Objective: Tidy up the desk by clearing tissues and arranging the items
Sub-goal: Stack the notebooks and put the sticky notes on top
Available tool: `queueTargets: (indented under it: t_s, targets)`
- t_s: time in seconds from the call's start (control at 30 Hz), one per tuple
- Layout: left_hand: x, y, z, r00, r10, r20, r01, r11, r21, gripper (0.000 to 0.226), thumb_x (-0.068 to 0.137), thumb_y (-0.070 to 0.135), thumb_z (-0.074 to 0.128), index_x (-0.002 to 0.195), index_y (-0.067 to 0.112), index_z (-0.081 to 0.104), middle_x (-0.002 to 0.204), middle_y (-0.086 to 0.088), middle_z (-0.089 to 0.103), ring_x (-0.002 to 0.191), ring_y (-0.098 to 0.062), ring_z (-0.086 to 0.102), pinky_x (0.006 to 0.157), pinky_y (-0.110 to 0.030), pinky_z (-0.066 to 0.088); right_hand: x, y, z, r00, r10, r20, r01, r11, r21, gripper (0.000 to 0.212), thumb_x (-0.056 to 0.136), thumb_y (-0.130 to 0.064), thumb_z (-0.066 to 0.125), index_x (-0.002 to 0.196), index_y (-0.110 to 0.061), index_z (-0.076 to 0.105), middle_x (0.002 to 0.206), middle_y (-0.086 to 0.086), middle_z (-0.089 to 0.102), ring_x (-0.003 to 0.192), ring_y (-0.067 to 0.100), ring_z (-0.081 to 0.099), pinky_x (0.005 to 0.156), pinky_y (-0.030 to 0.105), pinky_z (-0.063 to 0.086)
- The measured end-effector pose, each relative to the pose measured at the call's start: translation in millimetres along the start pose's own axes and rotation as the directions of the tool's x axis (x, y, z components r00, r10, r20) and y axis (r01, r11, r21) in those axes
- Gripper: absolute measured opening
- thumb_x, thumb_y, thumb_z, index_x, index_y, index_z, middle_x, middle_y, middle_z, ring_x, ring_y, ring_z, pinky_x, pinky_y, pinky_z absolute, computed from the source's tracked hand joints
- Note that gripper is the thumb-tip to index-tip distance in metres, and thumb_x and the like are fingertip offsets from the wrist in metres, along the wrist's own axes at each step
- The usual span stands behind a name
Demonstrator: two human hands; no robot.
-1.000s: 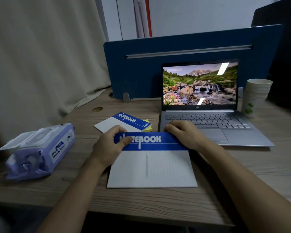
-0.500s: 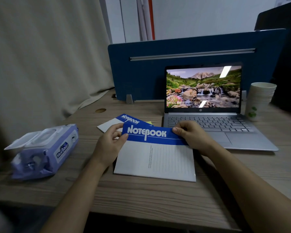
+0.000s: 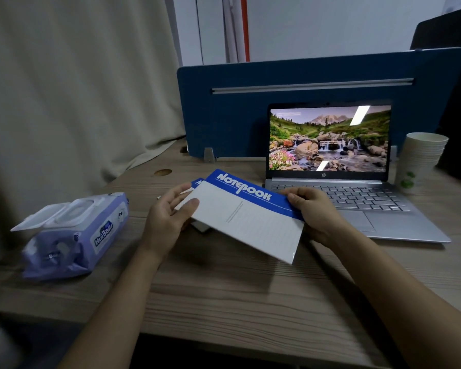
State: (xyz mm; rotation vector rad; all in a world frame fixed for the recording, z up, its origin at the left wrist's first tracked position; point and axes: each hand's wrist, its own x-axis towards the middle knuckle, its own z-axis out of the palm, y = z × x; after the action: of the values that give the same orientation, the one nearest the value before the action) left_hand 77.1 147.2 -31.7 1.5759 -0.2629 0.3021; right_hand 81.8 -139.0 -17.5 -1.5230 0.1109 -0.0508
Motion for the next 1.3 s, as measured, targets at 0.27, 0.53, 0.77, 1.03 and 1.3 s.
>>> queueTargets:
  t_s: [0.27, 0.53, 0.77, 1.03, 1.3]
  targets:
    - [-0.9, -1.2, -7.5, 0.995, -0.027, 0.100, 0.007, 0.982, 0.191, 0.077, 0.061, 0.035, 0.083, 0.132, 0.039, 0.052, 0.112, 0.018, 0.070, 0.105, -0.002, 0.065, 0.083, -0.023, 0.054, -0.9, 2.7, 5.7, 0.996, -0.049, -0.072, 0.048, 0.999, -0.015, 0.020, 0.102, -0.018, 0.045, 0.103, -0.013, 0.064, 0.105, 0.011, 0.067, 0.095, 0.025, 0.068, 0.080, 0.046, 0.059]
    - [49.1, -12.2, -19.8, 0.998, 0.001, -0.061, 0.010, 0.983, 0.181, 0.073, 0.076, 0.018, 0.077, 0.142, 0.009, 0.047, 0.114, 0.003, 0.066, 0.090, 0.006, 0.067, 0.071, -0.012, 0.053, 10.8, 10.5, 29.7, 0.990, -0.126, -0.065, 0.125, 0.992, -0.018, 0.019, 0.097, -0.021, 0.057, 0.114, -0.019, 0.065, 0.107, 0.004, 0.069, 0.095, 0.020, 0.070, 0.079, 0.044, 0.060]
    - [87.1, -47.5, -33.4, 0.984, -0.041, -0.174, 0.081, 0.969, 0.234, 0.058, 0.089, 0.018, 0.070, 0.142, 0.018, 0.047, 0.127, 0.001, 0.065, 0.115, -0.015, 0.062, 0.096, -0.035, 0.049, 55.8, 11.6, 73.6, 0.928, -0.304, -0.214, 0.229, 0.921, -0.316, 0.020, 0.091, -0.025, 0.065, 0.111, -0.022, 0.065, 0.105, -0.006, 0.064, 0.097, 0.008, 0.060, 0.084, 0.031, 0.053]
    - [102.2, -61.0, -51.7, 0.950, -0.175, -0.258, 0.264, 0.892, 0.367, 0.042, 0.092, 0.028, 0.066, 0.131, 0.019, 0.054, 0.126, 0.002, 0.067, 0.113, -0.019, 0.062, 0.099, -0.051, 0.048, 81.7, 25.6, 99.3, 0.920, -0.386, -0.069, 0.270, 0.752, -0.601, 0.033, 0.095, -0.011, 0.055, 0.127, -0.012, 0.060, 0.125, 0.006, 0.064, 0.112, 0.016, 0.058, 0.085, 0.020, 0.042]
    - [94.8, -47.6, -39.4, 0.930, -0.233, -0.284, 0.356, 0.769, 0.531, 0.030, 0.093, 0.028, 0.062, 0.122, 0.022, 0.058, 0.119, 0.002, 0.068, 0.105, -0.020, 0.062, 0.090, -0.043, 0.050, 78.7, 26.6, 102.8, 0.944, -0.314, 0.105, 0.286, 0.613, -0.737, 0.032, 0.096, -0.008, 0.046, 0.122, -0.015, 0.064, 0.125, 0.009, 0.065, 0.110, 0.024, 0.060, 0.084, 0.030, 0.049]
